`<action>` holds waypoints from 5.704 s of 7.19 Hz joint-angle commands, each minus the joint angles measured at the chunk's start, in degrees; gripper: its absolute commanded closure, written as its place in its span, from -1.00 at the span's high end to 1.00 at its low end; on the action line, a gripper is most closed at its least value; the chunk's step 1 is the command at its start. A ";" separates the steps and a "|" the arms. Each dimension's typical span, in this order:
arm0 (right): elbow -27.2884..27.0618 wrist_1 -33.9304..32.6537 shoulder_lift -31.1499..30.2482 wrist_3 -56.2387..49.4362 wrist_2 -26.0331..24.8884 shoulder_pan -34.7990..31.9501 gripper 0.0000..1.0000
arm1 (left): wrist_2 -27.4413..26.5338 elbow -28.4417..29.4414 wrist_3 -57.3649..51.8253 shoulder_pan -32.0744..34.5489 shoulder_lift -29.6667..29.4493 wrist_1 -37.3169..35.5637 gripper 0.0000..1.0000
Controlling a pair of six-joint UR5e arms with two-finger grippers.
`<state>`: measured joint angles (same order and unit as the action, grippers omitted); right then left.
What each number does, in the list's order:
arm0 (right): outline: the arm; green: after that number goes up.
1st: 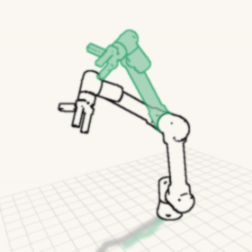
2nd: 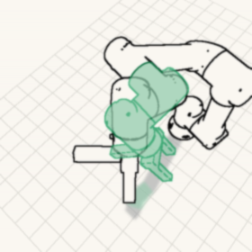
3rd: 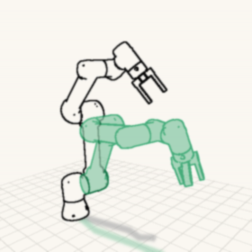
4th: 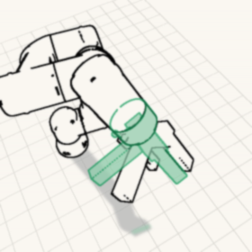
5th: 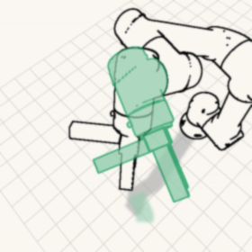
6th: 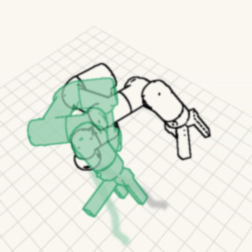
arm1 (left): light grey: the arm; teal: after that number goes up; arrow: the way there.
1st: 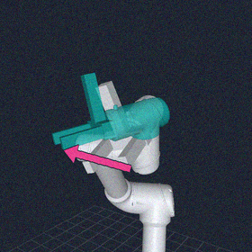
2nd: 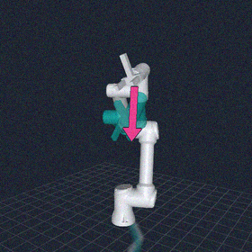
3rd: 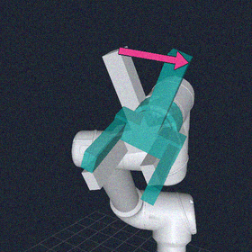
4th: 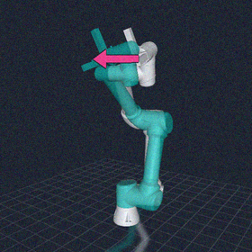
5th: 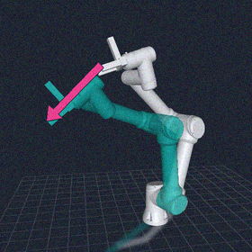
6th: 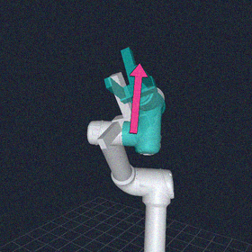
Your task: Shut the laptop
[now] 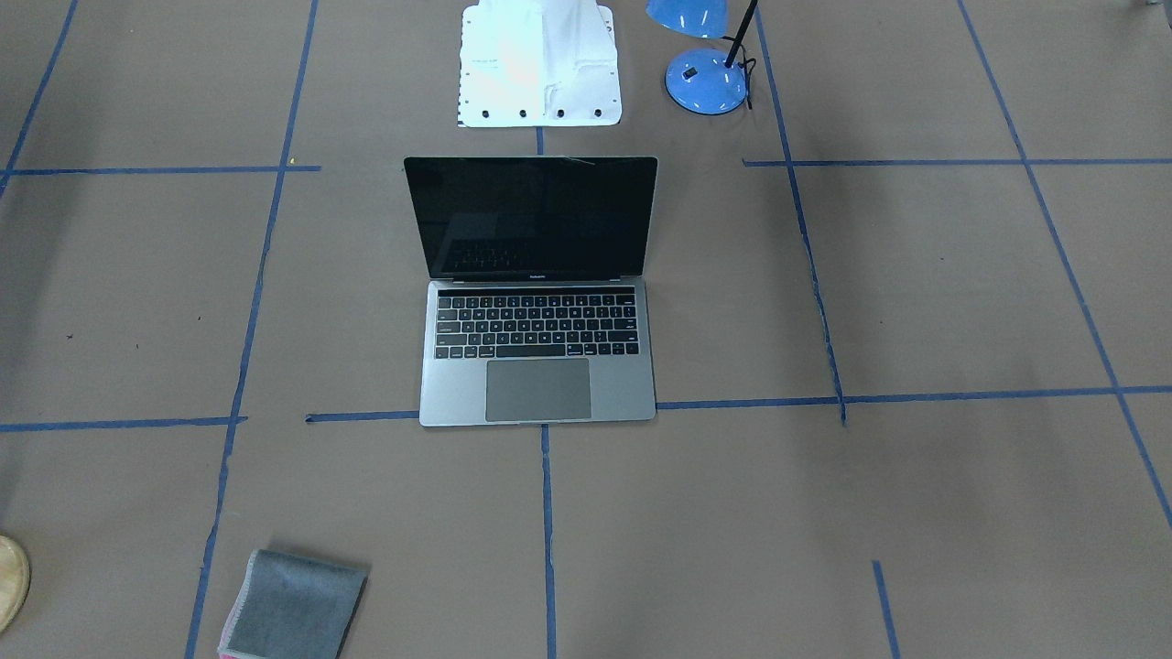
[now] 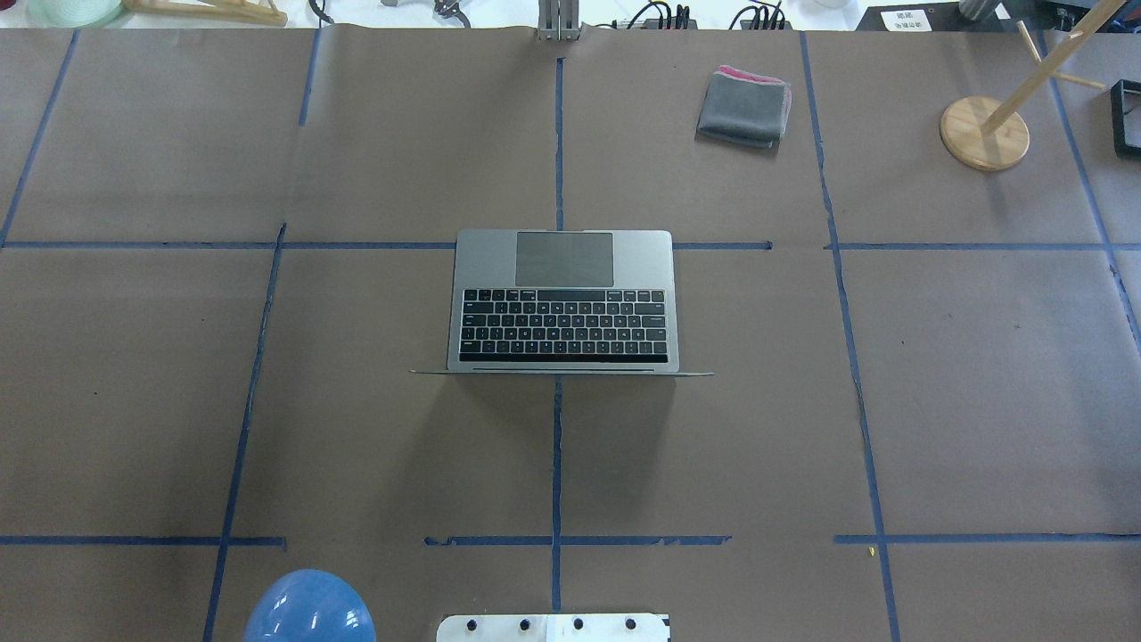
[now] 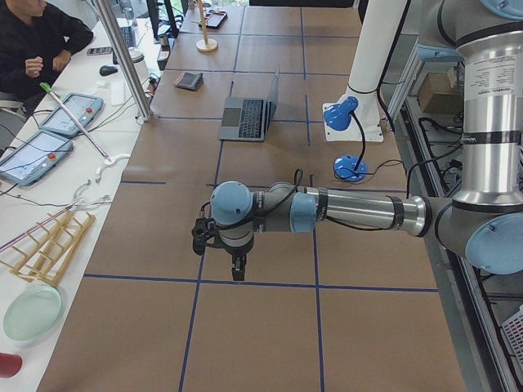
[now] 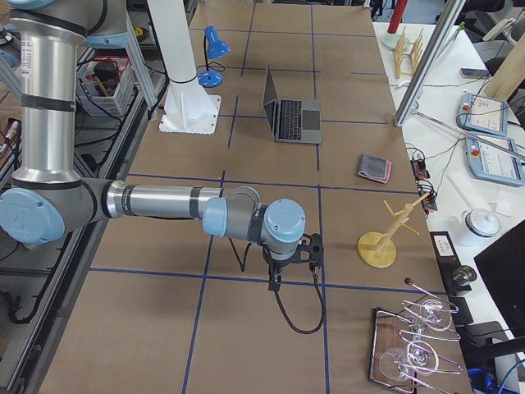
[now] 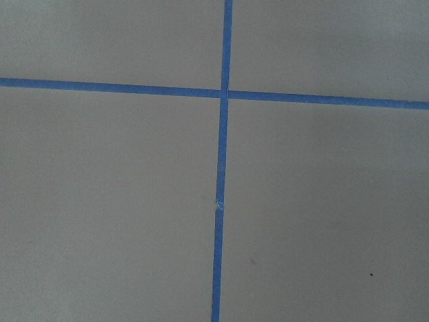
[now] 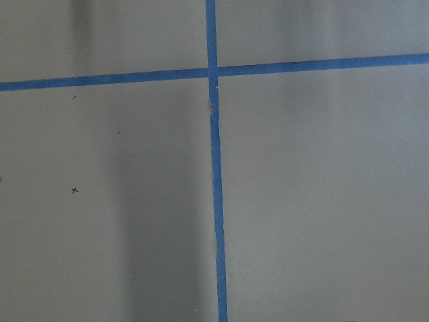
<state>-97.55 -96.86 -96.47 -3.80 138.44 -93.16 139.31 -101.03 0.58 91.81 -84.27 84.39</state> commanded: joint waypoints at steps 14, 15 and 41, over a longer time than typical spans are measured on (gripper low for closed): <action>-14.42 7.94 1.55 20.80 4.74 9.74 0.79 | -5.92 -13.67 45.77 -33.58 -4.49 23.56 0.95; -14.42 15.31 1.20 26.94 2.91 11.15 0.60 | -10.50 -13.41 51.57 -38.84 -5.45 27.80 0.90; -21.19 42.10 16.13 72.26 -46.68 72.95 -1.00 | -24.87 -18.33 68.24 -66.25 -28.31 18.52 -1.00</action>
<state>-118.86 -54.75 -80.38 68.47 92.09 -20.18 114.45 -119.62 68.89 24.35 -112.29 102.93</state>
